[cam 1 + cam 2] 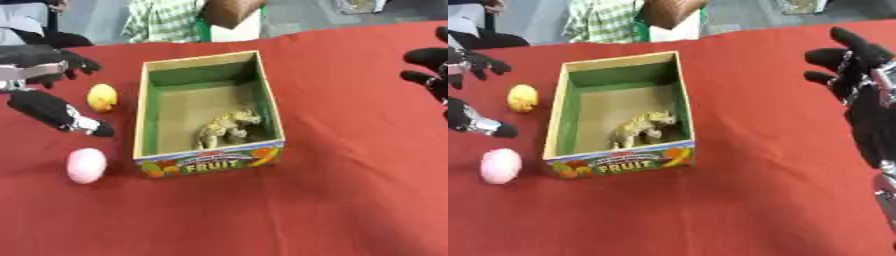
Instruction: Pick up objects on the table and place them in the box.
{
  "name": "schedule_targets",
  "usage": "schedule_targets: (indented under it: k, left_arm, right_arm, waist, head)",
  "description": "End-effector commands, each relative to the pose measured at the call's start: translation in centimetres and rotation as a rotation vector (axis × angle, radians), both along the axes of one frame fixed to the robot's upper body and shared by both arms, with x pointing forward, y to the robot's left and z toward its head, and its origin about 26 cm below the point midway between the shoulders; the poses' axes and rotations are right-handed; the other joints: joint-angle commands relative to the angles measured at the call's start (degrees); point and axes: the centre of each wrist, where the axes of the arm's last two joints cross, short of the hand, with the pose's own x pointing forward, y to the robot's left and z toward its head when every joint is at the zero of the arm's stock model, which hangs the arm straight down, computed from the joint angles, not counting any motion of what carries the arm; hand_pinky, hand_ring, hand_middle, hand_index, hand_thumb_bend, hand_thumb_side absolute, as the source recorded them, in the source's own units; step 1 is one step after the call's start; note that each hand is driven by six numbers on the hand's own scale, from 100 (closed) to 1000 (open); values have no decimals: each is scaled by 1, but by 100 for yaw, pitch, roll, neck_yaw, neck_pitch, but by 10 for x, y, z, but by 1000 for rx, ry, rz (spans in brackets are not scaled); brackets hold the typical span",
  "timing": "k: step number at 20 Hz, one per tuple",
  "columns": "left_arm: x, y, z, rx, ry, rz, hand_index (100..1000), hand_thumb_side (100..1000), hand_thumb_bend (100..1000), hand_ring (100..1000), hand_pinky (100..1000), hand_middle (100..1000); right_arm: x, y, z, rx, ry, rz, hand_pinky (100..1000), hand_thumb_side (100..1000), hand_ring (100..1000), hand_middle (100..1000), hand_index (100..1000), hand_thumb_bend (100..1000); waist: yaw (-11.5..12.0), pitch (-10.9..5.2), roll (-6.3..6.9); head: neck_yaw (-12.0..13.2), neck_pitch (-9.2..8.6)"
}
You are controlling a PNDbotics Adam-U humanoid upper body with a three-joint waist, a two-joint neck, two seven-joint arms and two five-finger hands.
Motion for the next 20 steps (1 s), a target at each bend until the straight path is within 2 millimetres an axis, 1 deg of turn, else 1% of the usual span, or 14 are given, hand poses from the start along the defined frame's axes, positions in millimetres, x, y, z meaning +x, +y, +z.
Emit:
schedule_targets:
  k: [1,3,6,13,17,20]
  left_arm:
    - [-12,5,9,23,1,26,1000,612,680,876,702,893]
    - [-15,5,4,26,15,30,1000,583,646,880,704,900]
    - [-17,7,-5,40,40,39,1000,564,605,878,701,898]
    - [-22,8,-20,52,82,34,1000,573,585,865,686,874]
    - [-21,9,-28,66,98,44,1000,556,567,860,674,864]
    - [-16,10,-34,89,96,68,1000,520,513,849,648,848]
  right_arm:
    - [-2,-3,10,-24,-35,-6,838,1000,880,736,962,100]
    - [-2,-2,10,-24,-34,-6,838,1000,880,736,962,100]
    - [-2,-3,10,-24,-35,-9,838,1000,880,736,962,100]
    - [-1,-2,11,-20,-38,-8,838,1000,880,736,962,100]
    - [-1,-1,11,-18,-39,-4,838,1000,880,736,962,100]
    - [-1,-1,11,-17,-39,-2,838,1000,881,736,962,100]
  waist:
    - [4,-84,-20]
    - [3,-81,-26]
    - [-5,-76,-35]
    - [-4,-68,-56]
    - [-5,-65,-73]
    - [-6,-62,-88]
  head:
    - [4,-56]
    - [-1,-58]
    - [-15,-40]
    - [16,54]
    - [46,57]
    - [54,43]
